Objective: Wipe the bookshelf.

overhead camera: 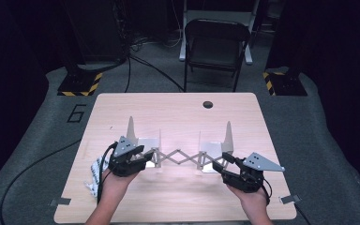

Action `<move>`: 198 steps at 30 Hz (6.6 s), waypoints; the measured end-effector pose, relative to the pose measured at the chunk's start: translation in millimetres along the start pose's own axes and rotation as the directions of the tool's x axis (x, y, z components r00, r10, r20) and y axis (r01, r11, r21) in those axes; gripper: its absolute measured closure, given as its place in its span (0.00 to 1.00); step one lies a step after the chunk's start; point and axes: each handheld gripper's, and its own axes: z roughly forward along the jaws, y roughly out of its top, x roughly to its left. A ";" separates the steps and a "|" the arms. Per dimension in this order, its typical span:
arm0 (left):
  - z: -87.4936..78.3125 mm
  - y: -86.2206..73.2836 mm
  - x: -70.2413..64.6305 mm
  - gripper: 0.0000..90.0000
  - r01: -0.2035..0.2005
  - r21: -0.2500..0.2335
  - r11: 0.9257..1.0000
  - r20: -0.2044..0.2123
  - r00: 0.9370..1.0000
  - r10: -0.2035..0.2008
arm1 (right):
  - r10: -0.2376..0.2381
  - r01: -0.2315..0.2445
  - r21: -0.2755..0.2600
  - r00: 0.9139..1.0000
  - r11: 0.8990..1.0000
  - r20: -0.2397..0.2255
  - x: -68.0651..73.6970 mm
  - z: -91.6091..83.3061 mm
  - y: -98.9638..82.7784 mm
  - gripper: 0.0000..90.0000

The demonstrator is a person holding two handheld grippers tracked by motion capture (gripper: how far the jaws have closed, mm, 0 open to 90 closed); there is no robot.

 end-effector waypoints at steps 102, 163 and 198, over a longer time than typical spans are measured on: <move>59.5 31.2 -20.6 0.47 -0.008 -0.020 1.000 -0.090 0.996 0.006 | -0.047 0.035 0.100 0.991 0.994 0.124 31.8 22.9 -22.8 0.46; 44.3 14.8 -3.0 0.38 0.060 -0.040 0.997 -0.107 0.992 -0.064 | 0.043 -0.063 0.087 0.977 0.994 0.209 -83.7 18.5 30.1 0.43; 51.9 30.1 -54.3 0.65 -0.050 -0.035 0.998 0.034 0.998 0.051 | 0.048 -0.065 0.075 0.978 0.995 0.204 -81.6 18.6 28.6 0.45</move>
